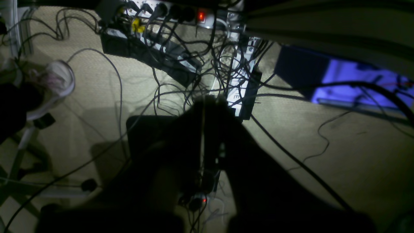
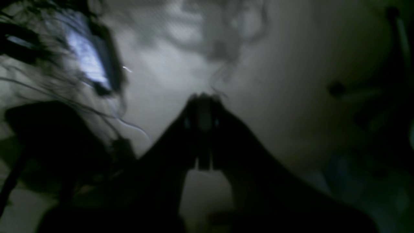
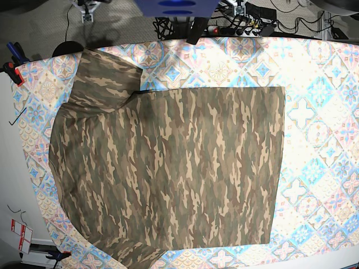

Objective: Fold the T-shirt properly

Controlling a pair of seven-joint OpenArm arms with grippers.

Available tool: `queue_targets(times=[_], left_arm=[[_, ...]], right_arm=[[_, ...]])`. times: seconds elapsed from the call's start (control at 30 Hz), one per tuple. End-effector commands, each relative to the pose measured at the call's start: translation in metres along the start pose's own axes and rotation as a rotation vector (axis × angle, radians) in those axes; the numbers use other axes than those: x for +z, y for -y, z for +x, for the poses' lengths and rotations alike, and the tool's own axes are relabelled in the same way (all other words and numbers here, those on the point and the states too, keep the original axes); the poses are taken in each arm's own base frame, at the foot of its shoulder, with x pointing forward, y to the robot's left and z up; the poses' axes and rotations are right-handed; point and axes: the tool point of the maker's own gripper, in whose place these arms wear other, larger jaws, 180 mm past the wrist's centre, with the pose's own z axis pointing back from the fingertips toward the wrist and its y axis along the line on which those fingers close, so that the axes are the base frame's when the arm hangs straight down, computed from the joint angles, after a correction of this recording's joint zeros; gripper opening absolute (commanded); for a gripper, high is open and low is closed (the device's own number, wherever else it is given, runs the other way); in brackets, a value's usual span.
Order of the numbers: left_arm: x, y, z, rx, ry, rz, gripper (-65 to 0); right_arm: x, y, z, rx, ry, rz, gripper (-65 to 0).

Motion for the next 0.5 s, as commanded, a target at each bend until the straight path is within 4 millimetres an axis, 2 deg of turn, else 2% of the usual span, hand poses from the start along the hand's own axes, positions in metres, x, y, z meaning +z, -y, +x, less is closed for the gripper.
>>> queue_targets(times=[0.0, 0.07, 0.13, 0.2, 0.27, 0.37, 0.47], left_arm=[[0.007, -0.003, -0.011, 0.001, -0.008, 0.008, -65.0], [0.013, -0.004, -0.016, 0.001, -0.011, 0.009, -65.0], [0.018, -0.004, -0.02, 0.004, -0.01, 0.01, -65.0], [0.024, -0.006, -0.02, 0.001, 0.003, 0.011, -65.0], [0.032, -0.016, -0.016, -0.014, 0.054, 0.022, -65.0], [0.042, -0.022, -0.006, -0.02, 0.155, 0.031, -65.0], [0.052, -0.029, 0.012, -0.036, 0.271, 0.038, -65.0]], right_arm=[[0.005, 0.006, -0.014, 0.011, -0.025, -0.009, -65.0], [0.008, 0.009, -0.014, 0.015, -0.017, -0.012, -65.0], [0.012, 0.015, -0.022, 0.005, -0.027, -0.025, -65.0], [0.018, 0.03, -0.029, -0.027, -0.038, -0.059, -65.0], [0.024, 0.043, -0.033, -0.051, -0.042, -0.089, -65.0], [0.037, 0.061, -0.019, -0.053, 0.011, -0.126, -65.0], [0.058, 0.077, 0.02, -0.023, 0.129, -0.157, -65.0]])
